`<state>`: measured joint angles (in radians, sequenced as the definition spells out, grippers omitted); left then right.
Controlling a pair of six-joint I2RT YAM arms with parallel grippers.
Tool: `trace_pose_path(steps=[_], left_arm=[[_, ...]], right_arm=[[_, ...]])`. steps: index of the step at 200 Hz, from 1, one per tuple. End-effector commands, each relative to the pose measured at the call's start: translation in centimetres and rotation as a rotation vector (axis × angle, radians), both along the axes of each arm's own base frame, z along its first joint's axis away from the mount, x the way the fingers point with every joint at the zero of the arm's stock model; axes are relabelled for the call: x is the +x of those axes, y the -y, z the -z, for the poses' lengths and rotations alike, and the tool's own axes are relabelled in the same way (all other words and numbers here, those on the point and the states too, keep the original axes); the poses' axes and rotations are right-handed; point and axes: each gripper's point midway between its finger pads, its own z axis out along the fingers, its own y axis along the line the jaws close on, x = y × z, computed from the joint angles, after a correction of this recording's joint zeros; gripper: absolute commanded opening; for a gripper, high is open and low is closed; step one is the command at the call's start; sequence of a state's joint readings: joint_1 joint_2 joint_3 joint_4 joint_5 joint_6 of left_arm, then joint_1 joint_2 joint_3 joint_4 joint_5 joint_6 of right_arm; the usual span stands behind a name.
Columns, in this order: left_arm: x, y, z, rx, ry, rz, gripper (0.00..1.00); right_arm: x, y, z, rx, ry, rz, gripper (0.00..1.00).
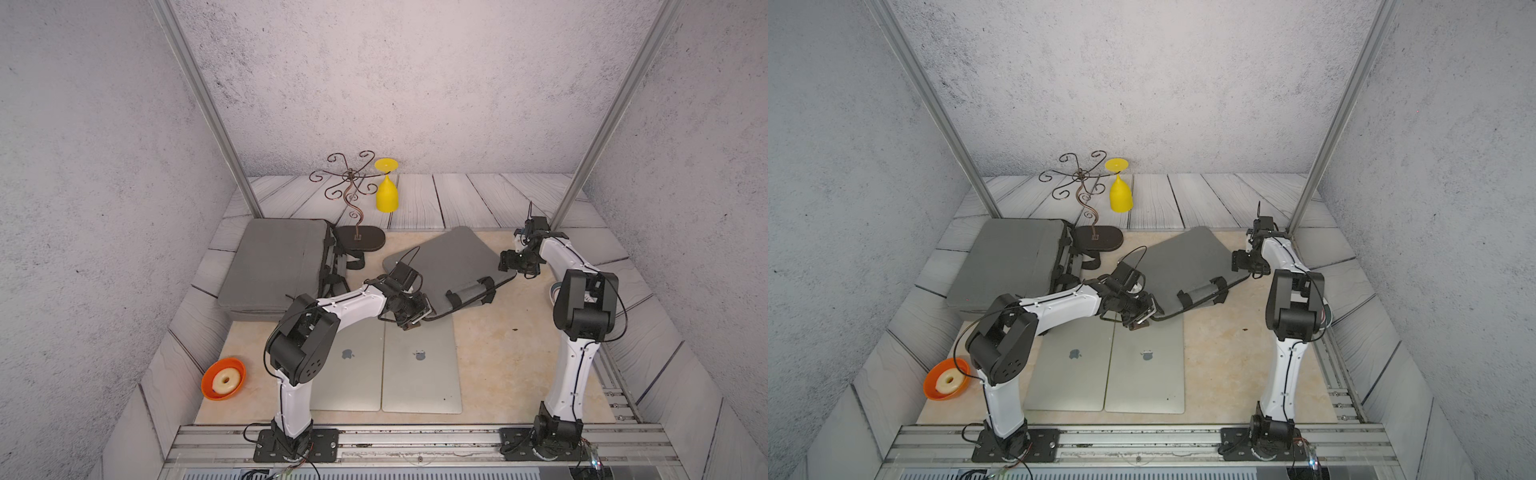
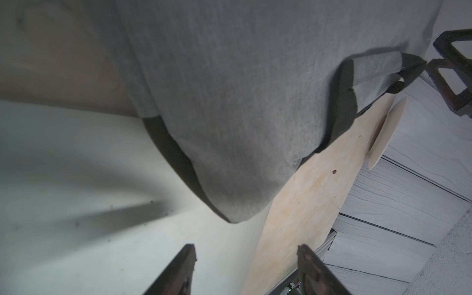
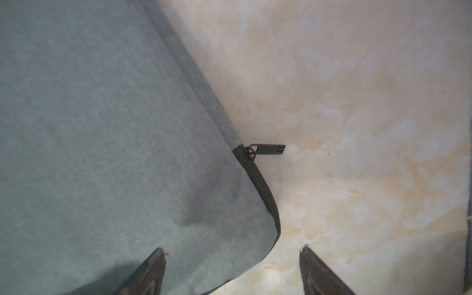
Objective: Open the zippered laptop bag and take out the laptop
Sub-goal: Adjust the zippered laptop bag at the center of the board.
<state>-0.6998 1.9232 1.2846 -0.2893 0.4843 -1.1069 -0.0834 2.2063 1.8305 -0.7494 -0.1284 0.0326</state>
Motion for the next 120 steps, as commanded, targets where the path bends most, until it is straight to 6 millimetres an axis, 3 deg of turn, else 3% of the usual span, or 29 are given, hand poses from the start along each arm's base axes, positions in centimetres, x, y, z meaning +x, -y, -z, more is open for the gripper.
trace_pose_path(steps=[1,40,74,99,120], left_arm=[[-0.2,0.4,0.6,0.019,-0.012,0.022,0.62],[0.8,0.7,1.7,0.037,-0.009,0.028,0.54],[2.2,1.1,1.5,0.037,0.015,0.040,0.35],[3.1,0.8,0.9,0.044,0.040,0.052,0.24],[3.4,0.1,0.9,0.056,0.048,0.055,0.11]], right_arm=[[0.0,0.1,2.4,0.022,-0.057,-0.031,0.81],[0.3,-0.7,4.4,0.083,-0.116,-0.047,0.77],[-0.2,-1.1,5.4,0.123,-0.174,-0.034,0.71],[-1.1,1.0,6.2,0.021,-0.220,-0.015,0.72],[-0.7,1.4,5.9,0.063,-0.196,-0.002,0.72]])
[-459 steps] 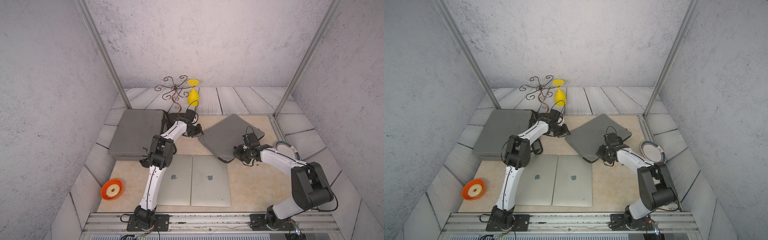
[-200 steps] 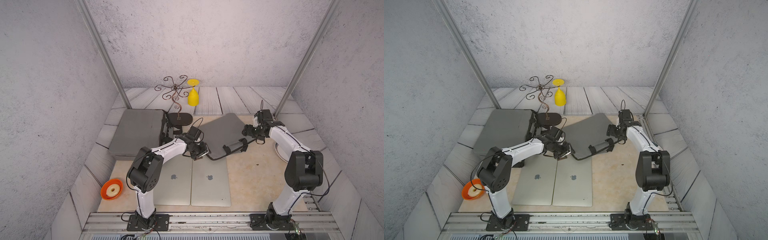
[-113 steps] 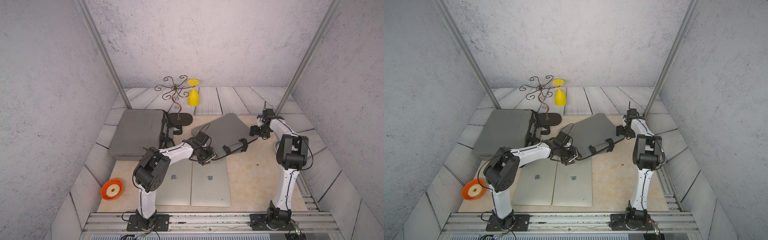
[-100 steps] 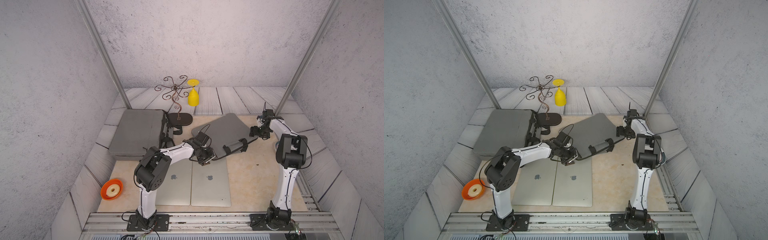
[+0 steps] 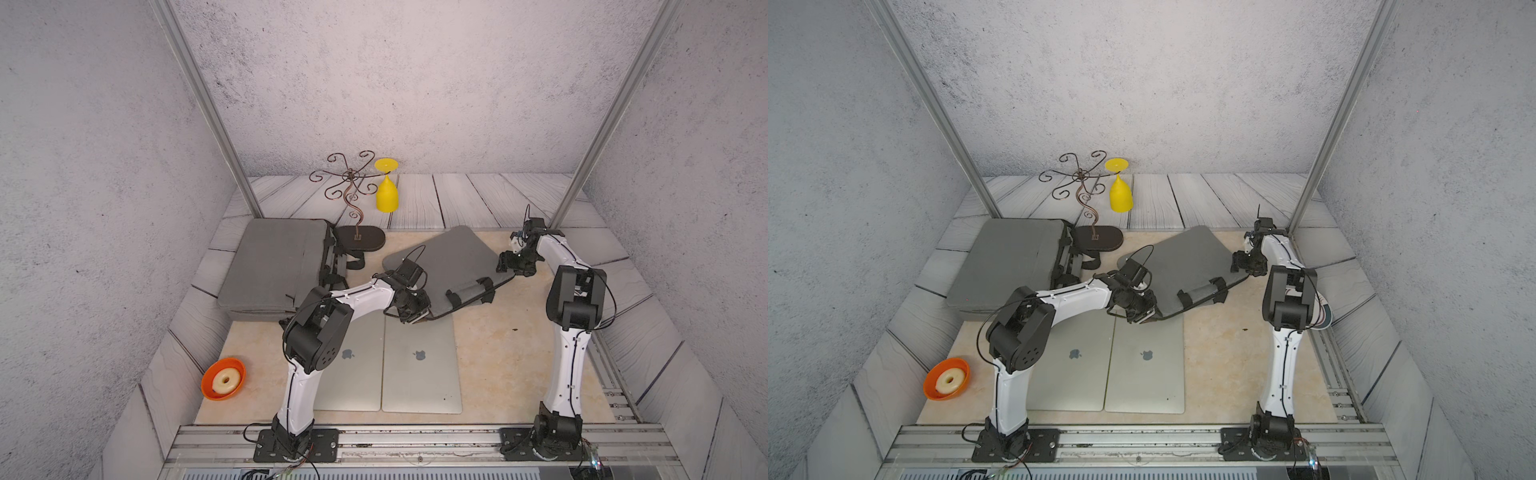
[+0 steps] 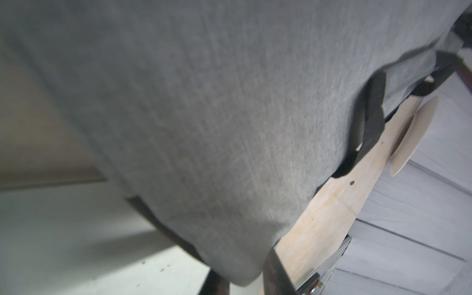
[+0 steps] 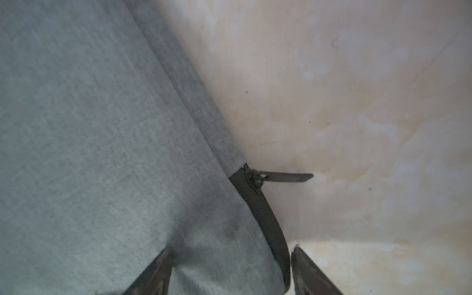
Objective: Open the zippered laptop bag and take out the laptop
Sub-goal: Adjust the zippered laptop bag at the center of the board.
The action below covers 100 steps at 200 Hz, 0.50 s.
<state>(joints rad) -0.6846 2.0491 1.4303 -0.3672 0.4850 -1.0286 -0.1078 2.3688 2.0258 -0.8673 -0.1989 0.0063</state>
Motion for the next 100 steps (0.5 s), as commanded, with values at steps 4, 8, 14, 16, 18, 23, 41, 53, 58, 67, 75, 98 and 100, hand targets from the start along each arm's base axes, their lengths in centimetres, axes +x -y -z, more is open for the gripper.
trace_pose_path(steps=[4,8,14,16,18,23,41,53,58,67,75,98,100], left_arm=[[1.3,-0.8,-0.5,0.013,0.044,0.010,0.08],[1.4,-1.0,-0.4,0.013,0.043,0.008,0.05],[1.6,-1.1,-0.4,0.009,0.044,0.009,0.01],[1.7,-1.2,-0.4,0.009,0.046,0.008,0.00],[1.7,-1.2,-0.4,0.008,0.046,0.010,0.00],[1.9,-1.3,-0.6,0.008,0.052,0.013,0.00],[2.6,-1.9,-1.1,0.008,0.072,0.026,0.00],[3.2,-2.3,-1.5,0.011,0.087,0.030,0.00],[3.4,-2.5,-1.7,0.013,0.090,0.031,0.00],[3.9,-2.8,-2.0,0.012,0.102,0.036,0.00],[4.2,-3.1,-2.1,0.013,0.107,0.039,0.00],[5.8,-3.8,-2.6,0.008,0.135,0.051,0.00],[6.0,-3.9,-2.6,0.011,0.139,0.051,0.00]], right_arm=[[-2.0,0.9,3.4,0.019,-0.121,0.019,0.72],[-2.0,0.7,3.5,0.045,-0.122,0.022,0.71],[-1.9,0.3,3.4,0.080,-0.122,0.025,0.68],[-1.9,0.2,3.4,0.089,-0.122,0.025,0.66],[-1.9,0.1,3.5,0.096,-0.124,0.025,0.65],[-2.0,-0.3,3.6,0.117,-0.130,0.021,0.62],[-2.5,-1.7,3.9,0.203,-0.144,0.019,0.49],[-2.8,-2.2,3.9,0.236,-0.154,0.020,0.38],[-2.9,-2.4,3.8,0.243,-0.155,0.021,0.33],[-3.1,-2.4,3.4,0.246,-0.150,0.022,0.25],[-3.2,-2.4,2.9,0.244,-0.139,0.020,0.19],[-4.0,-2.9,1.1,0.263,-0.111,0.022,0.04],[-4.1,-3.0,1.0,0.267,-0.111,0.020,0.03]])
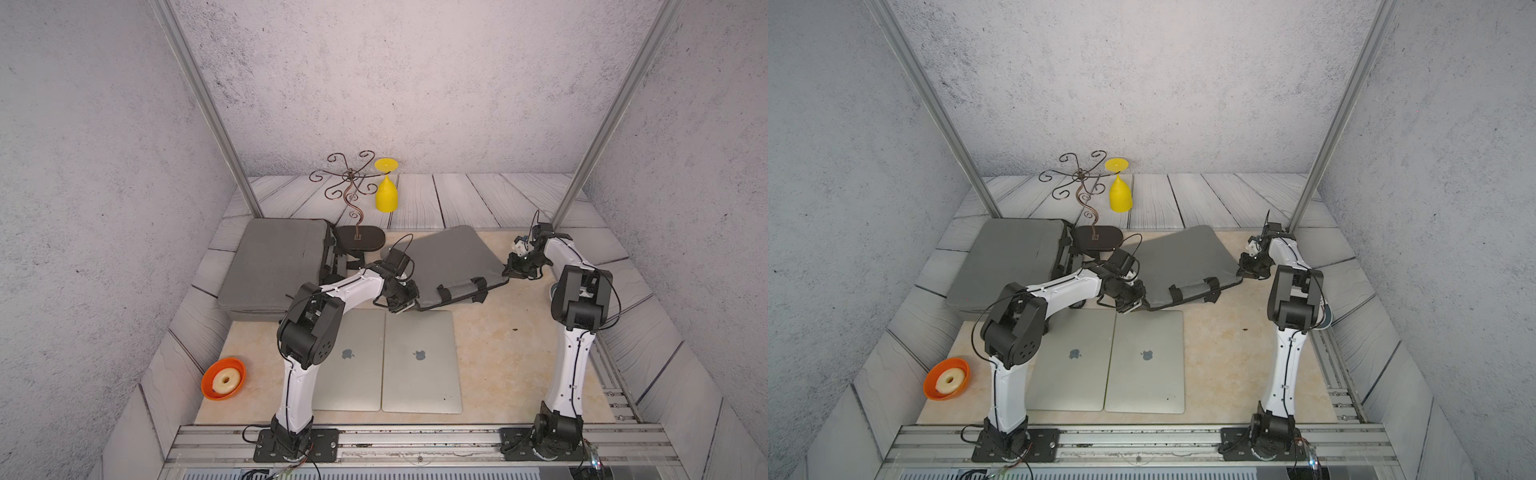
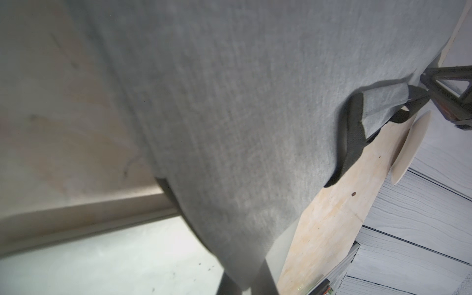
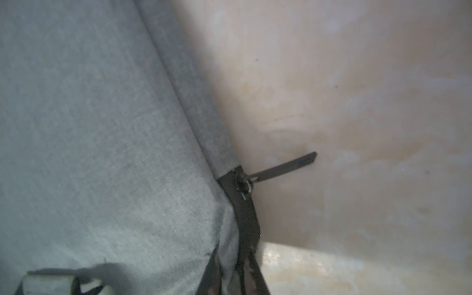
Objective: Open the zippered laptop bag and take out the laptop
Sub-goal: Adjust the zippered laptop bag at the center of the board.
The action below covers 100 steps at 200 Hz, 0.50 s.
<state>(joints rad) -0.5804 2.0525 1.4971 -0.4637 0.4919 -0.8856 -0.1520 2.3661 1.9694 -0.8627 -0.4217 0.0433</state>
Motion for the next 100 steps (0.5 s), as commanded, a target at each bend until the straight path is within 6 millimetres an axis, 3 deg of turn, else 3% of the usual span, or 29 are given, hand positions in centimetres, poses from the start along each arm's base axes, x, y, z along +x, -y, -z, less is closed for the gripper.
trace_pose_path(steps=[1,53,100], left_arm=[[2.6,-0.4,-1.5,-0.015,0.085,0.039,0.00],[7.9,-3.4,-2.1,0.038,0.153,0.045,0.00],[11.3,-6.4,-0.8,0.108,0.167,0.011,0.01]], right_arm=[[-3.0,-1.5,0.5,0.039,-0.079,-0.011,0.03],[-7.0,-4.2,-2.2,0.132,-0.038,0.051,0.02],[-9.9,-8.1,-2.1,0.177,-0.032,0.068,0.07]])
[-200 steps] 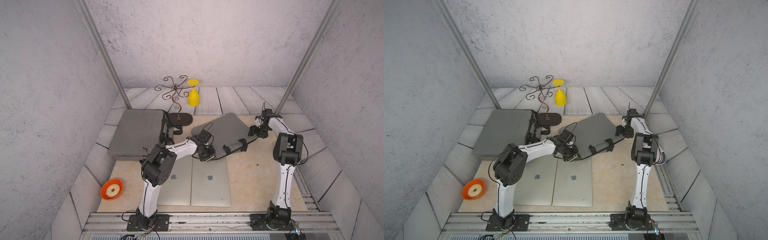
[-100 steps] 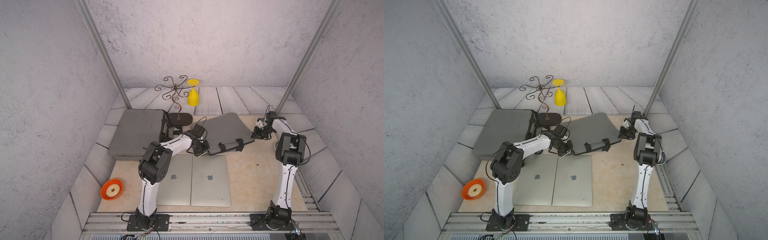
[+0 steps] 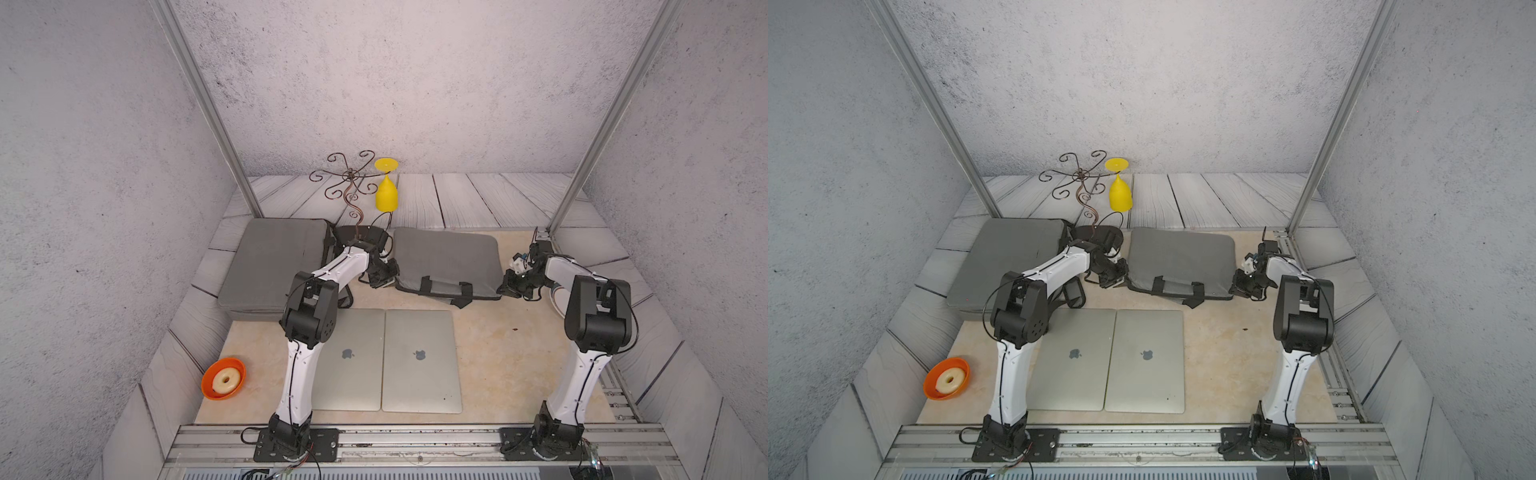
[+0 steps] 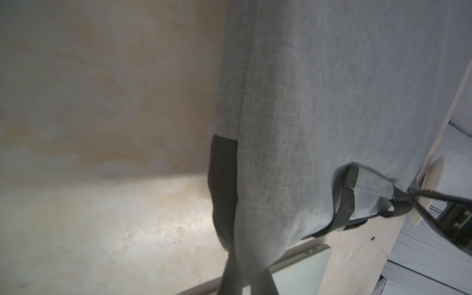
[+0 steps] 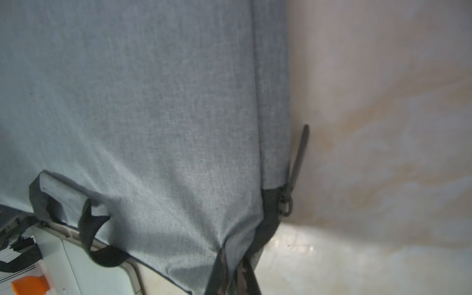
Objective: Open the zippered laptop bag and take out the laptop
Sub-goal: Adjust the zippered laptop bag at the center of the board.
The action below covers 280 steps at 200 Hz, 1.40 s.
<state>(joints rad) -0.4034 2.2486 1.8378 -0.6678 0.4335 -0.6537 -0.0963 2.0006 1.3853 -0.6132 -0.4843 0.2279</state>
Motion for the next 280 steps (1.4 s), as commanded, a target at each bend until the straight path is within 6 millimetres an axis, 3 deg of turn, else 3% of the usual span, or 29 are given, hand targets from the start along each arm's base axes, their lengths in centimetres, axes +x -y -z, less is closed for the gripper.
trace_pose_path(steps=[1,32,68,106,141,181,215,237,280], left_arm=[[2.0,-0.3,-1.0,0.003,0.067,0.023,0.02],[2.8,-1.4,-1.3,0.047,0.092,0.023,0.11],[2.3,-2.5,-2.9,0.094,0.126,0.042,0.39],[1.6,-2.8,-6.7,0.124,0.233,0.089,0.52],[-0.4,1.3,-10.1,0.090,0.438,0.328,0.57],[-4.0,7.7,-10.9,0.059,0.738,0.708,0.61],[-5.4,11.2,-8.3,0.146,0.852,0.970,0.64],[-5.0,12.5,-6.3,0.245,0.945,1.112,0.65],[-3.9,14.1,-4.5,0.315,1.082,1.284,0.66]], right_arm=[[-1.3,-3.5,-1.3,0.072,0.010,-0.021,0.08],[-2.2,-5.6,-0.7,0.088,-0.007,-0.048,0.15],[-2.4,-4.5,-1.4,0.009,0.030,-0.060,0.41],[-2.7,-2.9,-3.9,-0.093,0.109,-0.116,0.60],[-3.2,0.5,-5.3,-0.240,0.210,-0.136,0.65],[-3.1,3.0,-6.3,-0.454,0.310,-0.301,0.69],[-2.8,3.1,-6.3,-0.478,0.367,-0.408,0.74],[-3.3,2.4,-5.8,-0.426,0.358,-0.451,0.79],[-4.3,2.3,-4.4,-0.418,0.325,-0.551,0.82]])
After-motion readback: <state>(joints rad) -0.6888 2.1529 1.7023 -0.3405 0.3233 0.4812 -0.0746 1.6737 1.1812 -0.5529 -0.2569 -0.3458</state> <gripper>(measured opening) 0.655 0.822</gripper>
